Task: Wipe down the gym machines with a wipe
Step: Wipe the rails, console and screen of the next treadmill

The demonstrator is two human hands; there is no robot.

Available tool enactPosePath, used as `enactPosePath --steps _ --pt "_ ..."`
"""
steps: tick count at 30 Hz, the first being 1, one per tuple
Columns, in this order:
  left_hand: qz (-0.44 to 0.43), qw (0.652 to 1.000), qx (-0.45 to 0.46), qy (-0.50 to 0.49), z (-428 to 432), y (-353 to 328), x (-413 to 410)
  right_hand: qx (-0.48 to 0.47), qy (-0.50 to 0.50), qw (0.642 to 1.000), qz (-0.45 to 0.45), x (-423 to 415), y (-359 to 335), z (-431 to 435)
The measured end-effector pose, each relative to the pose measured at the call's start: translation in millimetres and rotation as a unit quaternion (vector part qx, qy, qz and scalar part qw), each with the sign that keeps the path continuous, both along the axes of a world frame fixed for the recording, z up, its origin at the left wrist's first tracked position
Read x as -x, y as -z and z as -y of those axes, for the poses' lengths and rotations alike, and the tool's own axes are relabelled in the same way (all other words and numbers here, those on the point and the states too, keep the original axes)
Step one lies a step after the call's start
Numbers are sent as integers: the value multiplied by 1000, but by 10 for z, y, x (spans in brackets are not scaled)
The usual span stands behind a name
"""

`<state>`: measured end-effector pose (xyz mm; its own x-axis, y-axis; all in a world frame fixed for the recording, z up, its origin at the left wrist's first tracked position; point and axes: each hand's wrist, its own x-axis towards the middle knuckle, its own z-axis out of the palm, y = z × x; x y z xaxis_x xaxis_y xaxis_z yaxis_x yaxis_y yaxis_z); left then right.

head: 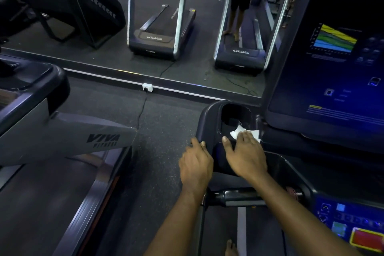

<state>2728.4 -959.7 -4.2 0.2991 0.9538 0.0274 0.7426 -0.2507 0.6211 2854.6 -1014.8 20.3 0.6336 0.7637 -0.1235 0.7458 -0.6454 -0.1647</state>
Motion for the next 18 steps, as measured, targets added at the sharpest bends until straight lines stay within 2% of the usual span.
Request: enactPosePath --steps 3,7,10,14,18 --pt "12 1000 18 10 -28 5 -3 -55 -79 993 -66 14 10 -110" --pt "21 998 51 26 -79 51 8 -46 -109 983 -141 -33 32 -348" --pt "23 997 63 35 -104 69 30 -47 -137 978 -153 -50 26 -269" --pt "41 996 73 44 -129 65 36 -46 -164 980 -102 -23 -14 -126" --pt "40 997 58 39 -119 74 28 -12 -137 978 -159 -64 -83 -387"
